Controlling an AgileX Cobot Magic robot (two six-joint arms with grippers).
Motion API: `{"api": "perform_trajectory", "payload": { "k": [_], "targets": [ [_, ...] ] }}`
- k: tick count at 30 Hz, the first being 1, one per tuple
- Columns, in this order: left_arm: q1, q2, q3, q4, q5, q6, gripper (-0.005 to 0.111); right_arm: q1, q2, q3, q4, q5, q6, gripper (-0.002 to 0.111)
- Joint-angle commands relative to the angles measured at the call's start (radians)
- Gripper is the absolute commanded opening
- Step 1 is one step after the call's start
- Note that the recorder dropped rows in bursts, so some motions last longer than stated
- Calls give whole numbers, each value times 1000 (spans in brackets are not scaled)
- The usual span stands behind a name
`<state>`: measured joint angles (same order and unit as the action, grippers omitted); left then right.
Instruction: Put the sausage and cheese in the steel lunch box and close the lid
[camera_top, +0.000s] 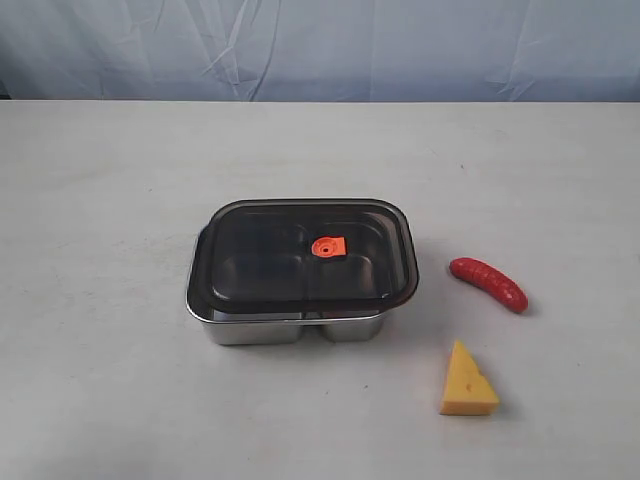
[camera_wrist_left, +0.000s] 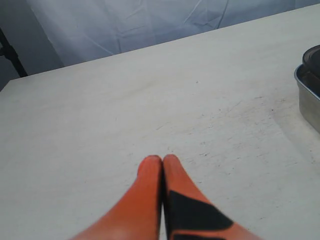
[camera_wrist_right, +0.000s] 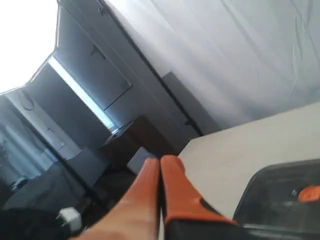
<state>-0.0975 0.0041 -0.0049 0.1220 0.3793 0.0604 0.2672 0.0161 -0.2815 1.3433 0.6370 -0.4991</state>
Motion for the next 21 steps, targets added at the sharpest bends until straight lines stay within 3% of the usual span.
{"api": "perform_trajectory", "payload": {
  "k": [1,3,6,11,12,14,16,18,21],
  "targets": [
    [-6,-4,5,4,-15,-4,0,2,280,-94,-567,-48,390,0],
    [-6,-4,5,4,-15,-4,0,2,619,-130,-539,58,203,0],
    [-6,-4,5,4,-15,-4,0,2,891,-209,-437,100,25,0],
    [-6,-4,5,4,-15,-4,0,-41,1457,-577,-303,402,-208,0],
    [-6,-4,5,4,-15,-4,0,-73,1503,-620,-263,447,-235,0],
    [-6,-4,5,4,-15,-4,0,-236,1615,-701,-91,584,-360,0],
    [-6,-4,5,4,-15,-4,0,-363,1668,-699,-51,584,-455,0],
    [-6,-4,5,4,-15,-4,0,-411,1714,-680,-84,584,-535,0],
    [-6,-4,5,4,-15,-4,0,-389,1757,-639,-98,584,-549,0]
  ]
}}
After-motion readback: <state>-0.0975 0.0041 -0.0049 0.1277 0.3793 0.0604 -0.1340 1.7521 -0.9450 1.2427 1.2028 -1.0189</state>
